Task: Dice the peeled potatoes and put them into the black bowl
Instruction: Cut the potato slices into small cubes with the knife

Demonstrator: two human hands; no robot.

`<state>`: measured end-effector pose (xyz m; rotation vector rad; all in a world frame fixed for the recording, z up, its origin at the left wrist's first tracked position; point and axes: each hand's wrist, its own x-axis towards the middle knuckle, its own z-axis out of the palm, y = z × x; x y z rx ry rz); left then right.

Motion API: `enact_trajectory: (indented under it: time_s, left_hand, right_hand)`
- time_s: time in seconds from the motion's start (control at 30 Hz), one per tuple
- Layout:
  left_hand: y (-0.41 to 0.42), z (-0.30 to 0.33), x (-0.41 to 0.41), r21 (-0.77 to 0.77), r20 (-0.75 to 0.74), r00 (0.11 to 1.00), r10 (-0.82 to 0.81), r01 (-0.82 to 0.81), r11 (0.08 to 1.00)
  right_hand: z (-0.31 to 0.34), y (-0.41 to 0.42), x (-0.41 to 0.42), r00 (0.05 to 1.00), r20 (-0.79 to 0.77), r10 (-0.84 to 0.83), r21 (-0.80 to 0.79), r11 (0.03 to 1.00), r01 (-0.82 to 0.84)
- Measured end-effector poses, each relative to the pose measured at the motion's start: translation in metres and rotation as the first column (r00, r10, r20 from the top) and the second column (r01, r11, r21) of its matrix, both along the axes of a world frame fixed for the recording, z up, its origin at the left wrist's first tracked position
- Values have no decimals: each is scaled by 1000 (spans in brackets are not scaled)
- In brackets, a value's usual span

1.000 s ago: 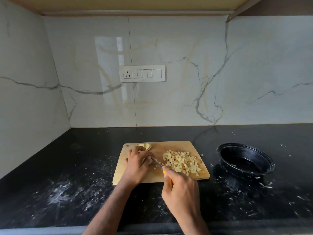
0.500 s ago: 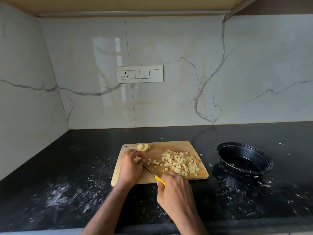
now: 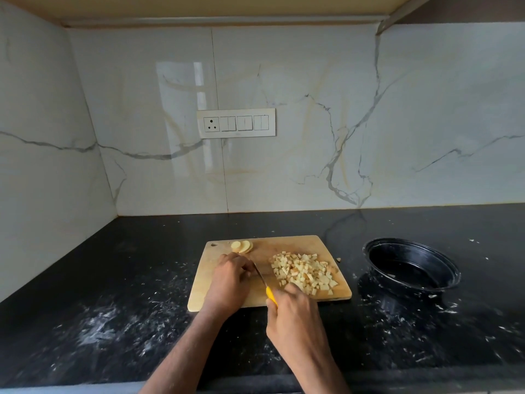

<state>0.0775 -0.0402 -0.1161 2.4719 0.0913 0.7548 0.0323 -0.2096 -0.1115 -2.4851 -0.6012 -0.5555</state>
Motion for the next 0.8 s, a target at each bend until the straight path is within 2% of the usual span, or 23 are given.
enact_trajectory:
  time_s: [0.07,0.27,0.37,0.47,0.57,0.63,0.7,0.8]
  left_hand:
    - [0,1,0,-34,12,1000,24,-23,999]
    - [0,3,-2,-57,-6,998,57,-58,997]
    - [2,3,-2,-70,0,997,72,-71,995]
    - [4,4,-3,-184,46,995,91,-81,979]
    - [8,8,-5,-370,107,980,165,-115,922]
    - [9,10,-7,-448,95,973,209,-145,882]
    - [9,11,-7,-463,86,975,204,-142,875]
    - [6,11,-8,-431,93,981,171,-115,895]
  right_hand:
    - [0,0,2,1000,-19,25,-13,1000,-25]
    - [4,-3,4,989,-49,-139,53,988,142]
    - [5,-2,2,987,-47,-156,71,985,159]
    - [4,0,3,997,-17,-78,52,996,79]
    - [2,3,7,999,31,39,23,999,-40]
    - [0,6,12,996,42,77,15,997,-77]
    - [0,7,15,999,28,45,26,999,-46]
    - [0,5,15,995,1,-102,66,993,101]
